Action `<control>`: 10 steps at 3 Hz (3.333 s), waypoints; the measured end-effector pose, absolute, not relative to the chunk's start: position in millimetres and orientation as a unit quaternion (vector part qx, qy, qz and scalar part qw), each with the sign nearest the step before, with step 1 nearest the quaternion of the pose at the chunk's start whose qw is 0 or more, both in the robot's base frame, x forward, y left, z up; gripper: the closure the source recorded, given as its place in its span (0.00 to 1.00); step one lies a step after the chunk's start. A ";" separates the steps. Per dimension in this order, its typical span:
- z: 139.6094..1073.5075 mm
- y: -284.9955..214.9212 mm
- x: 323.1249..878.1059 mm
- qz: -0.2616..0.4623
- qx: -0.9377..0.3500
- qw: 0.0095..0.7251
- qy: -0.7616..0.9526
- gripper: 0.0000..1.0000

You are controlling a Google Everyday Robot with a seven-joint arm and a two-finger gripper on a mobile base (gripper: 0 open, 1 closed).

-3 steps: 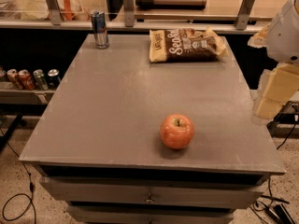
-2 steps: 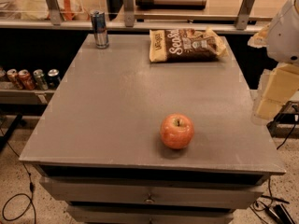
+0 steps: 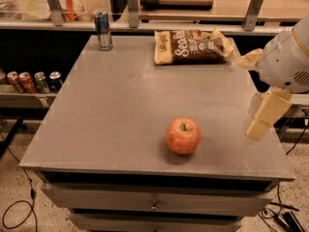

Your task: Move apple near brown chip bag

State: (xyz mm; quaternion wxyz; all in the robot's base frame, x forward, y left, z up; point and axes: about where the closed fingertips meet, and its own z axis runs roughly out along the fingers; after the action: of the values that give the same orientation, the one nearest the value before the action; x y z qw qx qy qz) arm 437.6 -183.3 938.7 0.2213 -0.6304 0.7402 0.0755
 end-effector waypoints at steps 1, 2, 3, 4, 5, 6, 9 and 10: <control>914.2 -159.4 434.5 0.145 -0.640 0.271 0.704 0.00; 893.6 -143.0 434.2 0.214 -0.624 0.327 0.676 0.00; 903.0 -134.8 432.9 0.230 -0.619 0.342 0.669 0.00; 903.0 -134.7 432.8 0.230 -0.619 0.342 0.669 0.00; 899.2 -129.3 430.4 0.247 -0.614 0.352 0.662 0.00; 888.9 -123.3 430.4 0.267 -0.607 0.367 0.652 0.00; 859.0 -107.9 435.0 0.312 -0.595 0.408 0.618 0.00; 854.8 -103.0 433.7 0.324 -0.597 0.408 0.610 0.00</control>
Offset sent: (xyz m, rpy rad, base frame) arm -0.0038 0.0538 -0.0613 0.6398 -0.0169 0.1391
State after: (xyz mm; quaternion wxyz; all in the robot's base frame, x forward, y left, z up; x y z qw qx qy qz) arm 433.7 -103.0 854.8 0.4078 -0.5968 0.6103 0.3240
